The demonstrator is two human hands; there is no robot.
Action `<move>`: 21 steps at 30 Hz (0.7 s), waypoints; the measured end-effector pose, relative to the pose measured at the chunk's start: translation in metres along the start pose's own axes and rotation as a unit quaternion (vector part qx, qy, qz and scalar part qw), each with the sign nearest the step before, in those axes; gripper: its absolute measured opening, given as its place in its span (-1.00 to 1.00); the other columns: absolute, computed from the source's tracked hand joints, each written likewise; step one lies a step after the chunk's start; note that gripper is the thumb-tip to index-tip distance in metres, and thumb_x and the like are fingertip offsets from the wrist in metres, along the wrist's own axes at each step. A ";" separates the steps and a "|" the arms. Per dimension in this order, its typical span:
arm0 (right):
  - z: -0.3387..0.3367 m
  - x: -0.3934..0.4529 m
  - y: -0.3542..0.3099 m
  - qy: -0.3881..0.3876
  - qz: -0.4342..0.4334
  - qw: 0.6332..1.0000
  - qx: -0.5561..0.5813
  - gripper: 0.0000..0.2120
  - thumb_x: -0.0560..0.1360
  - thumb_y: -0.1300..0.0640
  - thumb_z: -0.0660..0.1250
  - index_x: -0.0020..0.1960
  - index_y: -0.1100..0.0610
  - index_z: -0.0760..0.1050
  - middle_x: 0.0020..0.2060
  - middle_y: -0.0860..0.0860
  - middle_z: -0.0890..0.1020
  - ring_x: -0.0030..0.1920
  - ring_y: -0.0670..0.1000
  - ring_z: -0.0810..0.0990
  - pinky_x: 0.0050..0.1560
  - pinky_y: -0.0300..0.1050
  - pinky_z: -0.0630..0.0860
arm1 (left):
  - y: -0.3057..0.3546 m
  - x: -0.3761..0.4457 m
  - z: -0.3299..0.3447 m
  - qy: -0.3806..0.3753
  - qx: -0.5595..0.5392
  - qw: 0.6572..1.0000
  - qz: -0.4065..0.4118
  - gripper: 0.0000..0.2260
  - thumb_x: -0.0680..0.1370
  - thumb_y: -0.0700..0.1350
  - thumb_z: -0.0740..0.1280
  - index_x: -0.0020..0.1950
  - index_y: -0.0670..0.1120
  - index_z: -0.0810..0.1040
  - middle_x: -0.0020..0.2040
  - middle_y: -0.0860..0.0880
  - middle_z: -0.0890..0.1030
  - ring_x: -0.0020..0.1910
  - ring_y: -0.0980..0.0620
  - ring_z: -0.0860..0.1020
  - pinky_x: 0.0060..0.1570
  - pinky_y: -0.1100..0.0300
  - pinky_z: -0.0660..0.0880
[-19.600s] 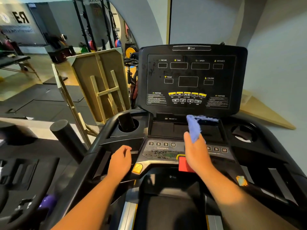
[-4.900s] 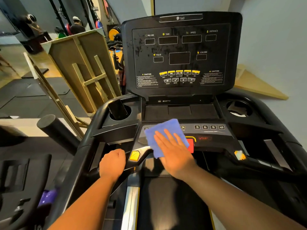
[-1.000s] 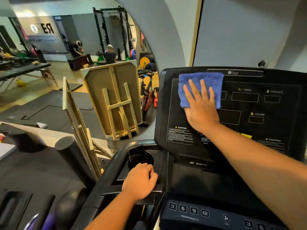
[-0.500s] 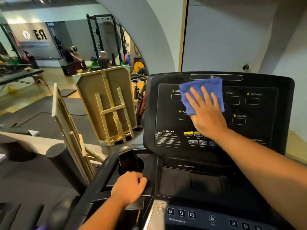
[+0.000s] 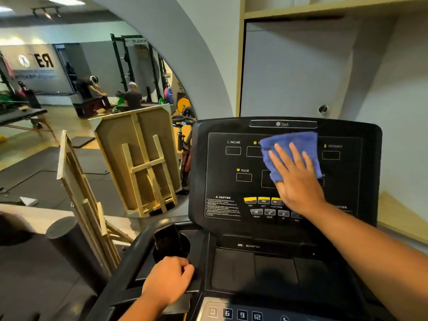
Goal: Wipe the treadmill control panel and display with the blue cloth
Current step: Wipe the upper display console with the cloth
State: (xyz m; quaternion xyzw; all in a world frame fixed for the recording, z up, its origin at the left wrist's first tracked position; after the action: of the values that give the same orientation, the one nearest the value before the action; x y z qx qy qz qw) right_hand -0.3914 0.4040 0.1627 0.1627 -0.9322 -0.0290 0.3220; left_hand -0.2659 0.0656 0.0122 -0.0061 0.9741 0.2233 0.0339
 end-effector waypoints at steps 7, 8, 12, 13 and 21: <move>-0.010 0.089 -0.066 0.019 -0.012 1.000 -0.005 -0.32 0.60 -0.11 0.14 0.64 0.06 0.01 0.63 0.07 0.03 0.61 0.25 -0.07 0.54 0.29 -0.09 | 0.003 0.001 -0.003 0.008 -0.004 1.000 -0.003 -0.67 0.56 0.10 0.20 -0.14 -0.11 0.59 -0.25 -0.06 0.67 -0.25 0.02 0.63 -0.24 0.19 0.48; -0.005 0.090 -0.080 0.010 -0.073 0.997 -0.010 -0.31 0.59 -0.09 0.18 0.64 0.06 0.03 0.63 0.06 0.05 0.61 0.24 -0.07 0.54 0.29 -0.09 | 0.003 0.001 -0.003 0.004 -0.007 1.000 -0.004 -0.67 0.56 0.11 0.20 -0.14 -0.11 0.60 -0.25 -0.05 0.67 -0.24 0.02 0.63 -0.22 0.18 0.51; 0.010 0.058 -0.075 -0.026 -0.200 0.979 -0.036 -0.38 0.63 -0.07 0.08 0.64 0.06 0.02 0.63 0.03 -0.02 0.62 0.17 -0.14 0.57 0.22 -0.18 | 0.001 0.001 -0.002 0.002 -0.008 1.000 -0.002 -0.66 0.57 0.11 0.19 -0.15 -0.09 0.62 -0.26 -0.05 0.67 -0.24 0.02 0.63 -0.20 0.20 0.53; 0.012 0.046 -0.064 -0.022 -0.198 0.979 -0.036 -0.38 0.62 -0.06 0.08 0.63 0.05 0.04 0.63 0.03 -0.01 0.62 0.16 -0.12 0.57 0.20 -0.18 | 0.000 0.000 -0.002 0.005 -0.010 1.000 -0.001 -0.66 0.56 0.11 0.19 -0.15 -0.09 0.61 -0.27 -0.05 0.66 -0.25 0.02 0.63 -0.20 0.19 0.53; -0.017 0.061 -0.017 0.046 0.098 0.994 0.014 -0.35 0.61 -0.10 0.02 0.64 0.08 -0.02 0.63 0.06 -0.01 0.61 0.21 -0.09 0.56 0.25 -0.10 | -0.001 0.000 -0.002 -0.002 -0.004 1.000 0.002 -0.66 0.56 0.11 0.18 -0.31 -0.06 0.47 -0.40 -0.02 0.52 -0.34 0.04 0.54 -0.37 0.16 0.36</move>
State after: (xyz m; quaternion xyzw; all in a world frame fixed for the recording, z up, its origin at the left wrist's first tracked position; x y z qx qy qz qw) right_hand -0.4215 0.3690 0.2093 0.0758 -0.9283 0.0233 0.3632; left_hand -0.2657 0.0638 0.0138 -0.0044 0.9732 0.2272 0.0351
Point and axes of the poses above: each hand's wrist, its own x-axis towards the middle knuckle, its own z-axis out of the palm, y = z × x, the point moved 4 cm from there along x, towards the middle knuckle
